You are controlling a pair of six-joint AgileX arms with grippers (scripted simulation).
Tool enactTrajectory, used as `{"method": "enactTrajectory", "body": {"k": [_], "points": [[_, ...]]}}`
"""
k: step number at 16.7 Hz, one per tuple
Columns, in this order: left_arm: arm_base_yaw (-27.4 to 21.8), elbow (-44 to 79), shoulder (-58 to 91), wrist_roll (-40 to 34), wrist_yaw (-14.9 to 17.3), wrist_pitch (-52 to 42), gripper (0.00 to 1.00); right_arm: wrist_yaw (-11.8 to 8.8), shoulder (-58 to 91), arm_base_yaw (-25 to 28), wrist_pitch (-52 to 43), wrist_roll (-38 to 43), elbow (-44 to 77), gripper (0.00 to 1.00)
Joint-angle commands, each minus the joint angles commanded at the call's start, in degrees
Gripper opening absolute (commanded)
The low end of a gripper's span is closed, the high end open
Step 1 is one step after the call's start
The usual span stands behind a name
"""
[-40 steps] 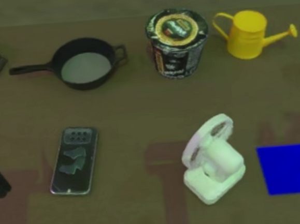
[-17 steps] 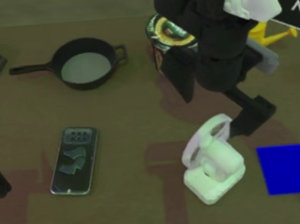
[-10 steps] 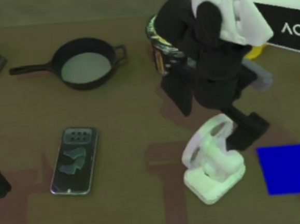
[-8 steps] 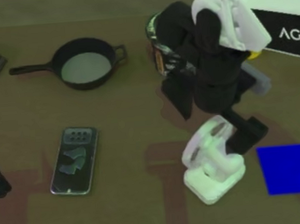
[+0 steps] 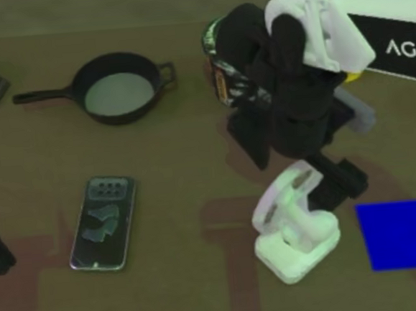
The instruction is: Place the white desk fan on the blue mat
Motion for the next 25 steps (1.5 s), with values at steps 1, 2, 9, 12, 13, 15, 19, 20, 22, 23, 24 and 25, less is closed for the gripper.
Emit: {"method": "enactTrajectory", "body": {"k": [1,2,9,12,13,15,19,20,22,23,24,25], "points": [[0.0,0.0,0.0,0.0,0.0,0.0,1.0,0.0,0.0,0.0,0.0,0.0,0.0,0.62],[0.0,0.0,0.0,0.0,0.0,0.0,1.0,0.0,0.0,0.0,0.0,0.0,0.0,0.55],[0.0,0.0,0.0,0.0,0.0,0.0,1.0,0.0,0.0,0.0,0.0,0.0,0.0,0.02],[0.0,0.0,0.0,0.0,0.0,0.0,1.0,0.0,0.0,0.0,0.0,0.0,0.0,0.0],[0.0,0.0,0.0,0.0,0.0,0.0,1.0,0.0,0.0,0.0,0.0,0.0,0.0,0.0],[0.0,0.0,0.0,0.0,0.0,0.0,1.0,0.0,0.0,0.0,0.0,0.0,0.0,0.0],[0.0,0.0,0.0,0.0,0.0,0.0,1.0,-0.01,-0.45,-0.1,-0.18,0.12,0.2,0.0],[0.0,0.0,0.0,0.0,0.0,0.0,1.0,0.0,-0.44,-0.09,-0.99,0.22,1.0,0.0],[0.0,0.0,0.0,0.0,0.0,0.0,1.0,0.0,-0.57,-0.07,-4.19,0.35,4.23,0.0],[0.0,0.0,0.0,0.0,0.0,0.0,1.0,-0.01,-0.62,0.05,-6.34,0.29,6.15,0.0],[0.0,0.0,0.0,0.0,0.0,0.0,1.0,-0.01,-0.68,0.19,-8.4,0.2,8.01,0.0],[0.0,0.0,0.0,0.0,0.0,0.0,1.0,-0.01,-0.74,0.3,-9.92,0.12,9.51,0.0]]}}
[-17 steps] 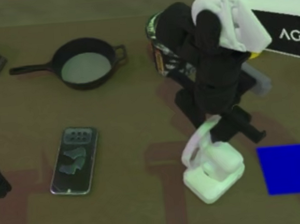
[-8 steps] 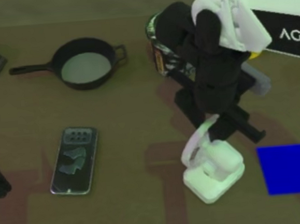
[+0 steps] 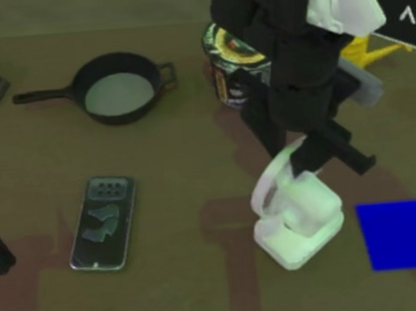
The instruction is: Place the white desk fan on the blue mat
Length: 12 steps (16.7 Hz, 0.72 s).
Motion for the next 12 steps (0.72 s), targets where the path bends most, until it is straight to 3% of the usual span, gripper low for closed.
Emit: {"method": "enactTrajectory", "body": {"k": [7,12], "points": [[0.0,0.0,0.0,0.0,0.0,0.0,1.0,-0.05,-0.11,-0.29,-1.1,-0.59,0.87,0.0],[0.0,0.0,0.0,0.0,0.0,0.0,1.0,-0.79,-1.95,-2.23,-2.28,-11.95,-2.47,0.0]]}}
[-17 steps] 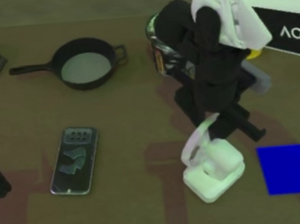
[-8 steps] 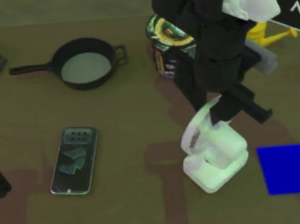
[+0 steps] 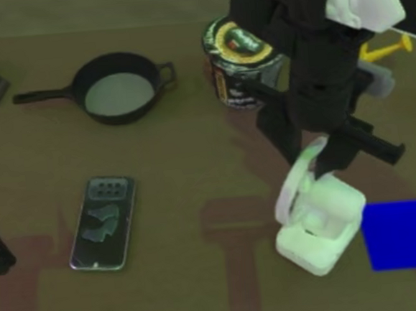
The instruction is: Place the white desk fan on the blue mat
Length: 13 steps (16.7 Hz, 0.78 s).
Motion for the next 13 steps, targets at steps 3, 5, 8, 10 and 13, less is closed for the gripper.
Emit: {"method": "enactTrajectory", "body": {"k": [3,5,8,10,13], "points": [[0.0,0.0,0.0,0.0,0.0,0.0,1.0,-0.43,-1.82,-2.12,-1.03,-13.86,-2.91,0.0],[0.0,0.0,0.0,0.0,0.0,0.0,1.0,-0.62,-3.2,-3.76,-1.76,-25.52,-5.02,0.0],[0.0,0.0,0.0,0.0,0.0,0.0,1.0,-0.69,-5.54,-6.48,-2.73,-45.88,-8.47,0.0],[0.0,0.0,0.0,0.0,0.0,0.0,1.0,-0.59,-7.23,-8.35,-3.19,-60.67,-10.86,0.0],[0.0,0.0,0.0,0.0,0.0,0.0,1.0,-0.28,-10.0,-11.12,-3.46,-83.62,-14.43,0.0]]}}
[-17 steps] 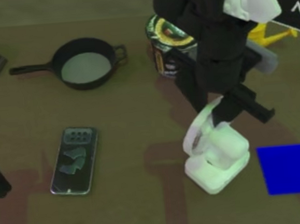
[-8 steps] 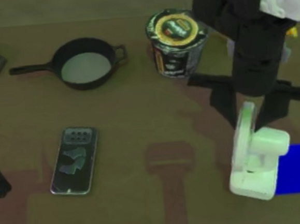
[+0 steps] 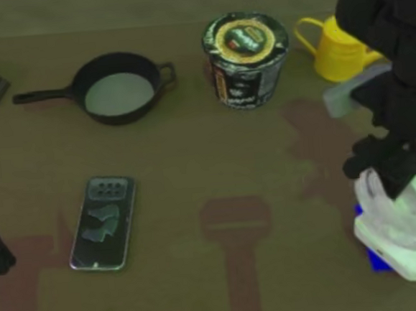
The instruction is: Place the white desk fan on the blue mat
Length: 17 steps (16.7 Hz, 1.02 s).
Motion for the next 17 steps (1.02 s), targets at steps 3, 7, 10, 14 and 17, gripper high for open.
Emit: {"method": "enactTrajectory", "body": {"k": [3,7,10,14,17], "points": [[0.0,0.0,0.0,0.0,0.0,0.0,1.0,0.4,-3.16,-2.72,0.38,-22.26,-3.32,0.0],[0.0,0.0,0.0,0.0,0.0,0.0,1.0,0.88,-7.58,-5.76,1.88,-47.04,-6.45,0.0],[0.0,0.0,0.0,0.0,0.0,0.0,1.0,1.0,-10.51,-7.41,3.25,-59.8,-7.6,0.0],[0.0,0.0,0.0,0.0,0.0,0.0,1.0,0.94,-12.91,-8.54,4.54,-68.2,-7.99,0.0],[0.0,0.0,0.0,0.0,0.0,0.0,1.0,0.93,-13.12,-8.63,4.66,-68.84,-8.0,0.0]]}}
